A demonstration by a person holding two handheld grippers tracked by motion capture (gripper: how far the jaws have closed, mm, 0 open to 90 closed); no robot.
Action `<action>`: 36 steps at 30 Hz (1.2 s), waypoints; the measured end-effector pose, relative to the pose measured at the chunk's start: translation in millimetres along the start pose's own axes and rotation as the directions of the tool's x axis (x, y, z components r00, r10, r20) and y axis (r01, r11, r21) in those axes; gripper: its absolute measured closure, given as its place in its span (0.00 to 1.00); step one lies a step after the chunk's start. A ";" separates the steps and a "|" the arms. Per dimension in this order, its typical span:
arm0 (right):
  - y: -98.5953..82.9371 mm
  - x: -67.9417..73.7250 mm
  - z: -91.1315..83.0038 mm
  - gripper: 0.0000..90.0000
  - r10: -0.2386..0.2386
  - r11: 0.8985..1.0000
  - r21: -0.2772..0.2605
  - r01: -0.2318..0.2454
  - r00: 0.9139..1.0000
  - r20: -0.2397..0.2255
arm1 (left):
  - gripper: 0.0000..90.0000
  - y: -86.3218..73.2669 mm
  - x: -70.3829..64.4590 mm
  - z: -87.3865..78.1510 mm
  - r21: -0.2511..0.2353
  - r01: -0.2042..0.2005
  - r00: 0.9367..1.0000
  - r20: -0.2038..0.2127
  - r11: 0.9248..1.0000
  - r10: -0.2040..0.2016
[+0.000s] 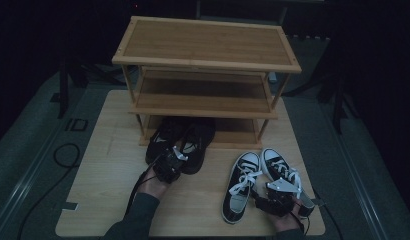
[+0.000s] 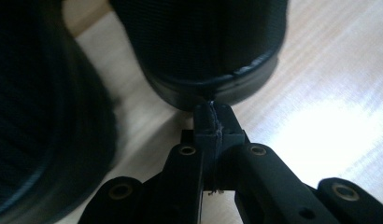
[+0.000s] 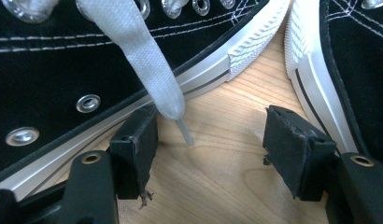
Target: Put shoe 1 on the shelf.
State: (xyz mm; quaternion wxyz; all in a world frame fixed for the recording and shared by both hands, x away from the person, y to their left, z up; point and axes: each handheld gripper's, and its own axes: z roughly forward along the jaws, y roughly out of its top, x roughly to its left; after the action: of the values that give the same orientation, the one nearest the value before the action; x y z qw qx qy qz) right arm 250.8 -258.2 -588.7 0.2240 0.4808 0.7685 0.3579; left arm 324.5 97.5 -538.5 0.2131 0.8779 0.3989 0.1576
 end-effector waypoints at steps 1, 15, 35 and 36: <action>0.0 0.0 0.0 0.39 0.000 1.000 0.000 0.000 1.000 0.000 | 1.00 0.2 0.6 -0.3 0.000 0.003 1.000 0.000 1.000 -0.003; 0.0 0.0 0.0 0.39 0.000 1.000 0.000 0.000 1.000 0.000 | 1.00 0.9 -12.5 13.6 0.031 -0.035 0.999 0.032 0.999 0.034; 0.0 0.0 0.0 0.39 0.000 1.000 0.000 0.000 1.000 -0.001 | 1.00 45.7 -16.5 27.8 -0.001 -0.034 0.999 0.020 0.999 0.034; 0.0 0.0 0.0 0.39 0.000 1.000 0.000 0.000 1.000 -0.001 | 1.00 48.0 -16.0 29.2 -0.001 -0.032 0.999 0.015 1.000 0.032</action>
State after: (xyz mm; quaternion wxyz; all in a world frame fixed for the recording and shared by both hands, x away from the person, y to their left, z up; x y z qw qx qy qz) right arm 250.7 -258.1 -588.7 0.2237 0.4809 0.7685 0.3580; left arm 357.8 49.6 -541.3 0.2139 0.8852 0.3832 0.1543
